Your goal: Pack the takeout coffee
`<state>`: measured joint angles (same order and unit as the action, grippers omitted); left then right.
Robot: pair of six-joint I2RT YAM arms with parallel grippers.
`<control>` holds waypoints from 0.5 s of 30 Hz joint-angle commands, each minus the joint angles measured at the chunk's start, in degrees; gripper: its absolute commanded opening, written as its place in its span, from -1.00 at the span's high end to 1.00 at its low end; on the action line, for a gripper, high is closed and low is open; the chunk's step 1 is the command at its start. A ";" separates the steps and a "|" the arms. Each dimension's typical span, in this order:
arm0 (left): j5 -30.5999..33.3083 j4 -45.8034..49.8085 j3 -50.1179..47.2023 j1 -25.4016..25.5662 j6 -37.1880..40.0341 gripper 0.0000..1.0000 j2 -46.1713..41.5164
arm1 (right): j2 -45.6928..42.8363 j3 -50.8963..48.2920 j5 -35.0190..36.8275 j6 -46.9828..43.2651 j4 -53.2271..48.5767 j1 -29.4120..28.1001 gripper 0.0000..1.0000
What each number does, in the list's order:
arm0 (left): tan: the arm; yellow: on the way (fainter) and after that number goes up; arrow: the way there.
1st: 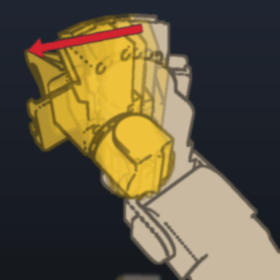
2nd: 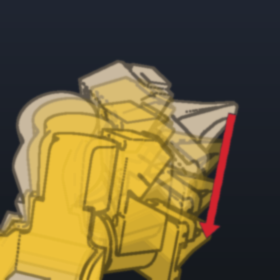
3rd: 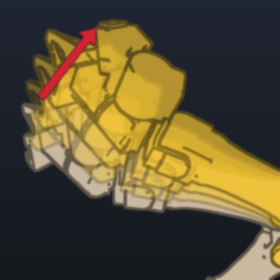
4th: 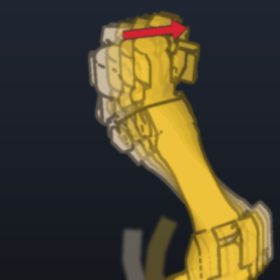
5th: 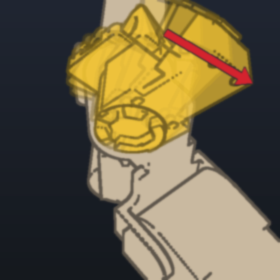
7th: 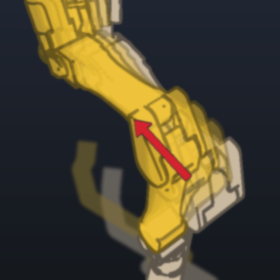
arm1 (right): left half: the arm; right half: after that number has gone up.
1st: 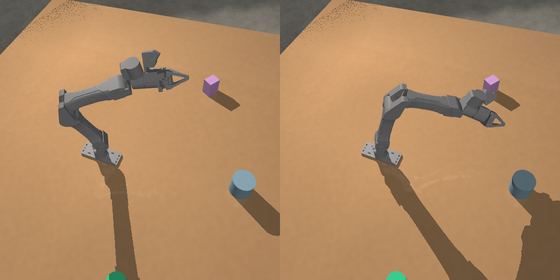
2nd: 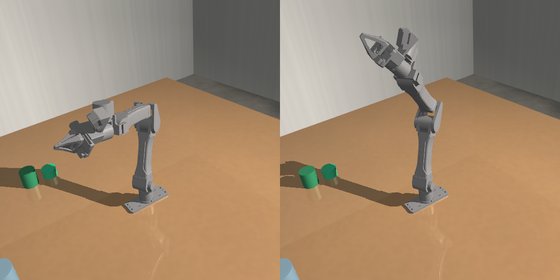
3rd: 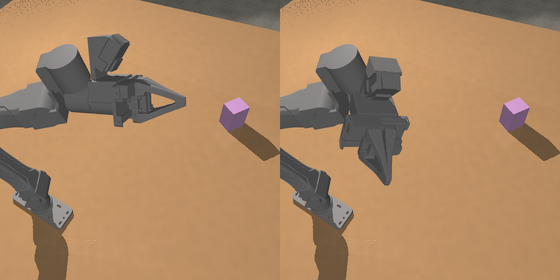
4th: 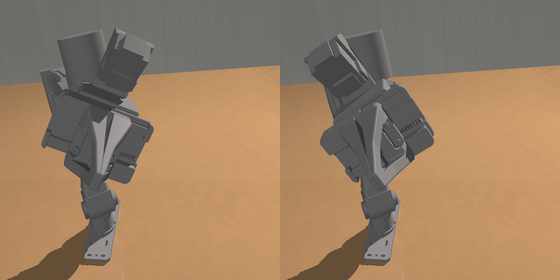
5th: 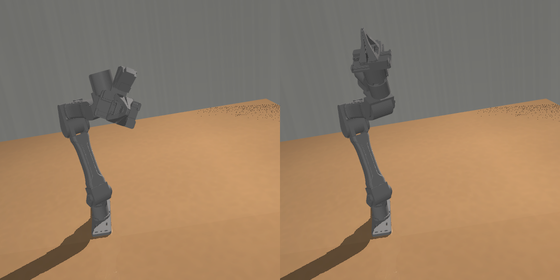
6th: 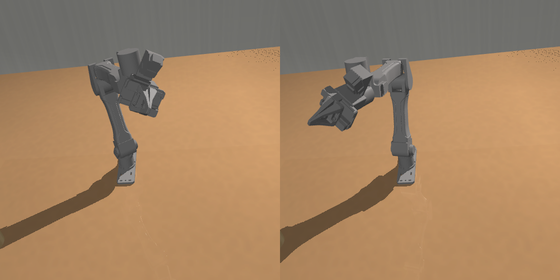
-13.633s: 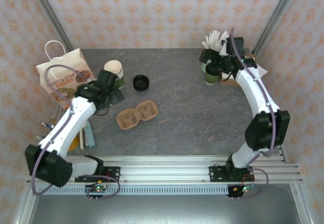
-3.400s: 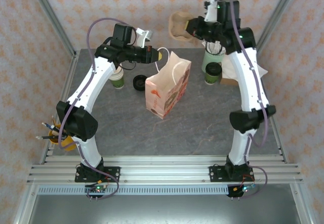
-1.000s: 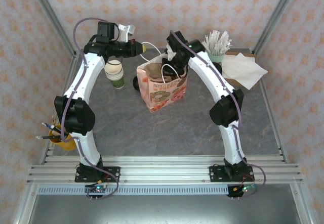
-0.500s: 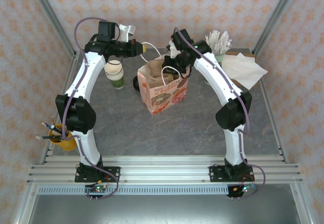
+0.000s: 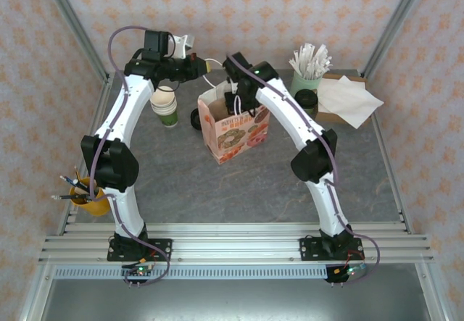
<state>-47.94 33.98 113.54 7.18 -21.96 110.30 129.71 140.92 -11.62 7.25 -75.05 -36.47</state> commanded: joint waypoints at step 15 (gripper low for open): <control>6.36 -7.26 3.24 3.36 -13.91 1.00 1.54 | -0.83 -11.63 1.96 -8.58 8.13 -0.81 1.00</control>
<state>-38.59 30.94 115.87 9.02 -38.54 112.05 127.61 129.51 -10.68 0.27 -69.78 -37.85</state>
